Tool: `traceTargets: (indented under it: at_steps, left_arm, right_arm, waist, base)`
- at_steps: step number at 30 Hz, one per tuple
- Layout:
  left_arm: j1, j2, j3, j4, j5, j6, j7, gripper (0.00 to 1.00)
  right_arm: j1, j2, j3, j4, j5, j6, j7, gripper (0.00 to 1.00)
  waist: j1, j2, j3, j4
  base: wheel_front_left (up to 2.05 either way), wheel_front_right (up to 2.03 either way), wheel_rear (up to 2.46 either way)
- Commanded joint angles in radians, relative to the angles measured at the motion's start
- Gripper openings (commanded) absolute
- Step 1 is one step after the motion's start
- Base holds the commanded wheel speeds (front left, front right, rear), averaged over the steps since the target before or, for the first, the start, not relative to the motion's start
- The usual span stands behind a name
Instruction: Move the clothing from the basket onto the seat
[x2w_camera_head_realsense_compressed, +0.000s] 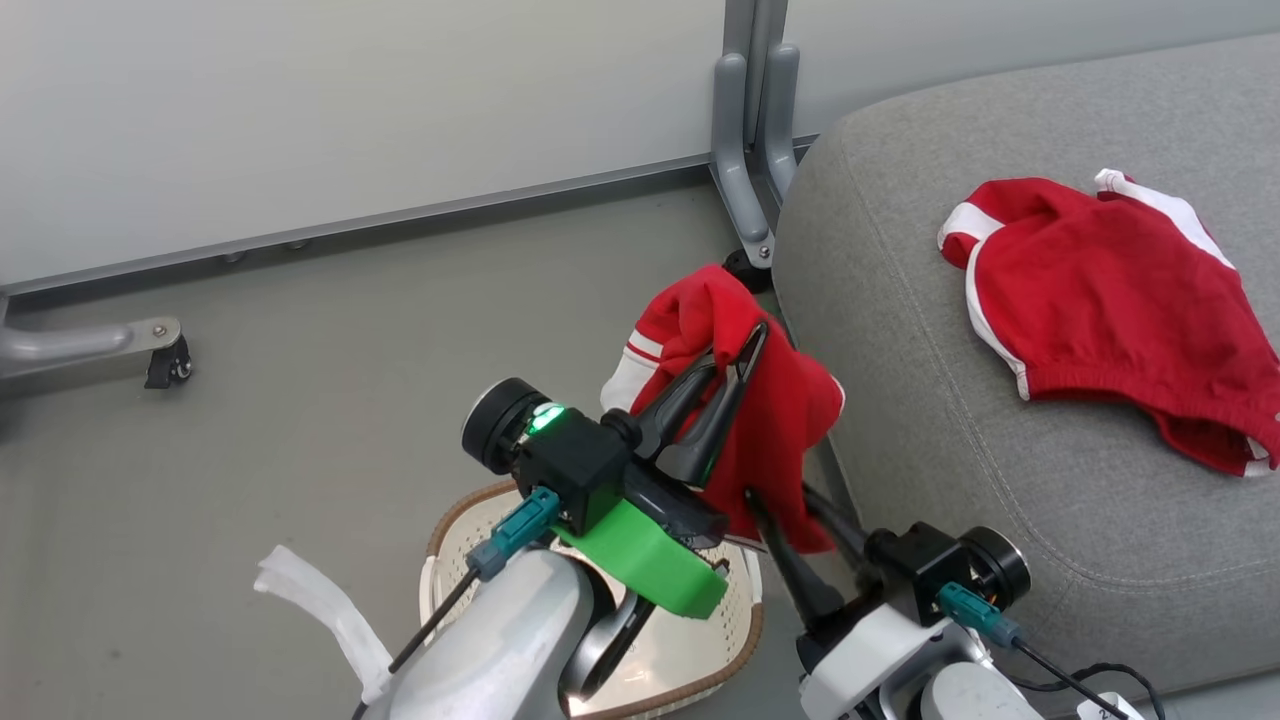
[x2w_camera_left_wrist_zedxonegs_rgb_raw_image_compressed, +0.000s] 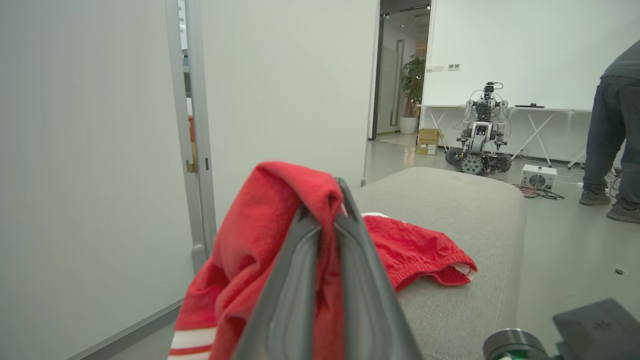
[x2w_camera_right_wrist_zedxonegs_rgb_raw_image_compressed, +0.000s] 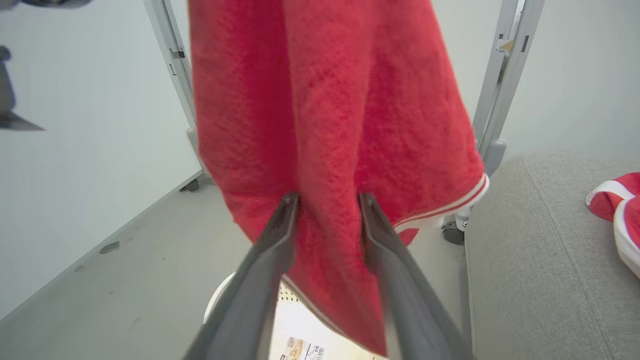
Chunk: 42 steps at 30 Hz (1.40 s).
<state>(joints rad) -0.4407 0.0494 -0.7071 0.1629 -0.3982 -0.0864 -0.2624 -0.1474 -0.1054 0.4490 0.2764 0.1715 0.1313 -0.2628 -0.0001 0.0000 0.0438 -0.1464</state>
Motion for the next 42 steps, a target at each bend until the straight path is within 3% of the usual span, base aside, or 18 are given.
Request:
traceTargets:
  at_steps: [1,17,18,19,20,42]
  left_arm:
    - [-0.011,0.003,0.003,0.002,0.011,0.005,-0.004,0.00]
    - [-0.024,0.003,0.010,0.066,0.024,-0.003,-0.003,0.00]
    - [-0.024,0.003,0.010,0.071,0.021,-0.001,-0.003,0.16]
    - [-0.024,0.003,0.012,0.077,0.016,0.002,-0.001,0.47]
    - [-0.025,0.003,0.014,0.083,0.015,0.008,0.002,1.00]
    - [-0.057,0.026,0.013,0.112,0.038,0.048,0.002,1.00]
  right_arm:
    - [-0.007,0.000,0.003,0.003,0.004,-0.001,-0.003,0.00]
    - [-0.018,0.002,0.003,-0.009,0.019,-0.001,-0.003,0.00]
    - [-0.018,0.002,0.002,-0.010,0.019,-0.001,-0.003,0.00]
    - [-0.017,0.001,0.001,-0.011,0.019,-0.001,-0.003,0.00]
    - [-0.017,0.001,0.001,-0.011,0.019,-0.001,-0.003,0.00]
    - [-0.035,0.006,-0.040,-0.063,-0.001,-0.001,-0.003,0.00]
  waist:
    - [0.0001,0.0000,0.004,0.000]
    - [0.0001,0.0000,0.023,-0.003]
    - [0.0001,0.0000,0.023,-0.003]
    - [0.0001,0.0000,0.023,-0.003]
    - [0.0001,0.0000,0.024,-0.003]
    - [0.0001,0.0000,0.083,-0.027]
  base:
    - [0.00,0.00,0.00]
    - [0.00,0.00,0.00]
    - [0.00,0.00,0.00]
    - [0.00,0.00,0.00]
    - [0.00,0.00,0.00]
    - [0.00,0.00,0.00]
